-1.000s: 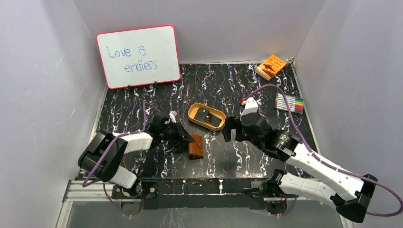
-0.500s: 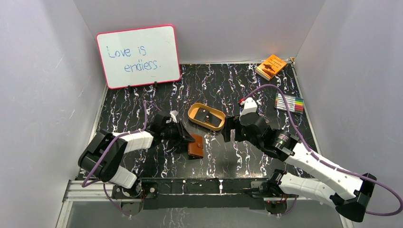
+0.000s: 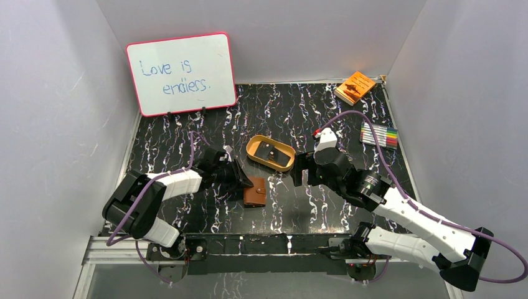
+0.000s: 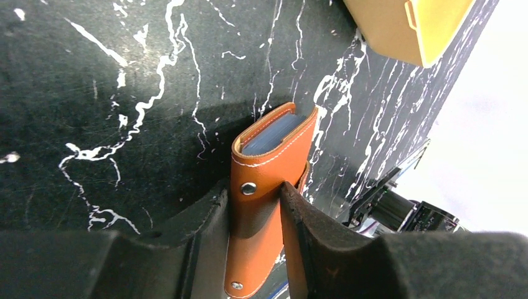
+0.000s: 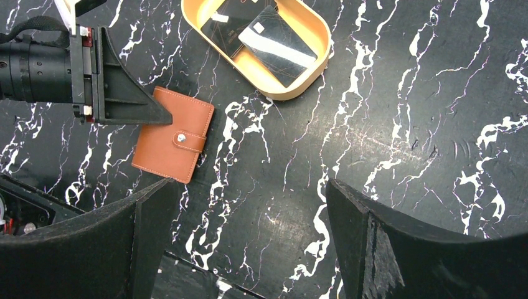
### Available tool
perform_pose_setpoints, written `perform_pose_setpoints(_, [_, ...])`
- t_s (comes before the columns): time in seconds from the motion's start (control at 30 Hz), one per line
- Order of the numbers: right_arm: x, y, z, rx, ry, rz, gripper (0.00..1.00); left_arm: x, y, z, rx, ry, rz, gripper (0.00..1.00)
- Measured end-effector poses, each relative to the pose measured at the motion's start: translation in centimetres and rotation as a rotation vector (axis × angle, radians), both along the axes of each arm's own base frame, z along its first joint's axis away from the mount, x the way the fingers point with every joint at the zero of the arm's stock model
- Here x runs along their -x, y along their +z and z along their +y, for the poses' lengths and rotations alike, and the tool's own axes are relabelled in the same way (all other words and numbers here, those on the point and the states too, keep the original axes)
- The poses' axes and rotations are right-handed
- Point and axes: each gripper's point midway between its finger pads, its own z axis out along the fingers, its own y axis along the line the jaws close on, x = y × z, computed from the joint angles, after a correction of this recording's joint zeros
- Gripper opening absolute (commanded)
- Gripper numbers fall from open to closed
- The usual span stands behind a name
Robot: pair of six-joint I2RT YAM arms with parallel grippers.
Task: Put the credit cards into the card holder
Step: Place the card holder at the center of the board.
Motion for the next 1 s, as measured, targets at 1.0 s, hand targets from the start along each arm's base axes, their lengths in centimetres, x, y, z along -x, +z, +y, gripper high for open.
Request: perform_pose_setpoints(1.0, [0.2,0.0,0.1,-0.006,0.009,0.006,0.96,0.3,-0.3,1.2,-0.121,0.013,-0.026,0.43])
